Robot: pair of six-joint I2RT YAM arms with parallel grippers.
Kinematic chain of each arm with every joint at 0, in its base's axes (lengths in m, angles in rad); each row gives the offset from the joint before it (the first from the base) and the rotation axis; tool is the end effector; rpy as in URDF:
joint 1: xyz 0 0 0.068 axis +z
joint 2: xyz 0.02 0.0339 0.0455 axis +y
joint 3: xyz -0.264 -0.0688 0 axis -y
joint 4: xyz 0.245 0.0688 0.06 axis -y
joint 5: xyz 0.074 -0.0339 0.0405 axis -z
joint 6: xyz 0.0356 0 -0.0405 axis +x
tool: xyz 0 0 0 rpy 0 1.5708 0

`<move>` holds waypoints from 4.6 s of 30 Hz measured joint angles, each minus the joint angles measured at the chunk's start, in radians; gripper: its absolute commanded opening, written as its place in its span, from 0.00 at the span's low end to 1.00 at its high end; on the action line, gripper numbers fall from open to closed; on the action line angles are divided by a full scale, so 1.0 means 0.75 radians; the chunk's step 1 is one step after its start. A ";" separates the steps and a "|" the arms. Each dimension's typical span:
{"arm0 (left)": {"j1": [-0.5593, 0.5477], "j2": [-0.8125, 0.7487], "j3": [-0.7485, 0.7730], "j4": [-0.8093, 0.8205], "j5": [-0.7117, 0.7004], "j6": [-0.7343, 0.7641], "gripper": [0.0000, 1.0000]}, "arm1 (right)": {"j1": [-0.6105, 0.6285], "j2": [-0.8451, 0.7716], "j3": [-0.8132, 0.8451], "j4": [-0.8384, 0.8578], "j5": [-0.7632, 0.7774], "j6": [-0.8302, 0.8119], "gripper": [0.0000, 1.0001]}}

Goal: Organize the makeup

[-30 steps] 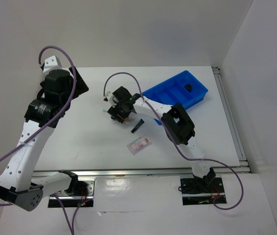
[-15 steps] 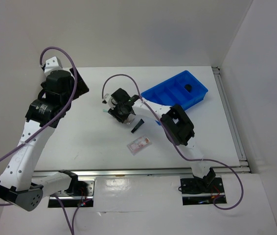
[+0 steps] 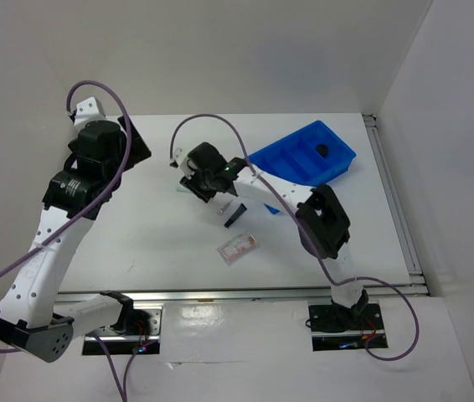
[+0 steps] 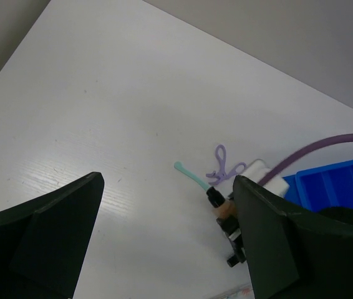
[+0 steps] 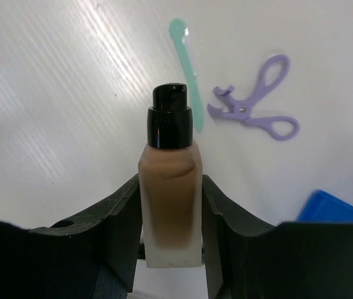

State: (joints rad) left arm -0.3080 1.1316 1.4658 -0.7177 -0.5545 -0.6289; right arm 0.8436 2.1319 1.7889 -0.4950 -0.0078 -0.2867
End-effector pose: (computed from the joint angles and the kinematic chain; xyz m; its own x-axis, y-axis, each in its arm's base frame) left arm 0.2117 -0.0477 0.4505 -0.1662 -0.4719 -0.8658 -0.3776 0.8416 -0.3862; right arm 0.3220 0.3623 0.2297 -0.2617 -0.7195 -0.6433 -0.8596 0.4769 -0.1836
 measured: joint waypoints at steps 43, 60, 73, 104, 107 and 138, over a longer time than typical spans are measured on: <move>0.000 0.462 0.071 -0.071 0.485 0.182 1.00 | -1.004 0.034 0.019 0.095 0.728 0.512 0.86; 0.000 0.388 0.070 -0.093 0.329 0.159 1.00 | -0.317 -0.575 -0.467 0.146 0.363 0.937 0.70; 0.004 0.232 0.044 -0.060 0.246 0.100 1.00 | -0.106 -0.531 -0.844 0.132 0.203 1.349 0.64; 0.004 0.257 0.056 -0.060 0.309 0.102 1.00 | 0.002 -0.172 -0.542 0.076 0.451 1.310 0.14; 0.004 0.257 0.056 -0.060 0.312 0.102 1.00 | 0.013 -0.243 -0.541 0.066 0.468 1.222 0.14; 0.004 0.260 0.056 -0.069 0.338 0.112 1.00 | -0.449 -0.331 -0.431 0.249 0.656 0.558 0.25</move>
State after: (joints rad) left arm -0.3050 1.3266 1.5078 -0.7696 -0.3012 -0.5449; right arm 0.5072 1.8835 1.4658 -0.3084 0.4843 0.1318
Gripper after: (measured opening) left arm 1.000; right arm 0.220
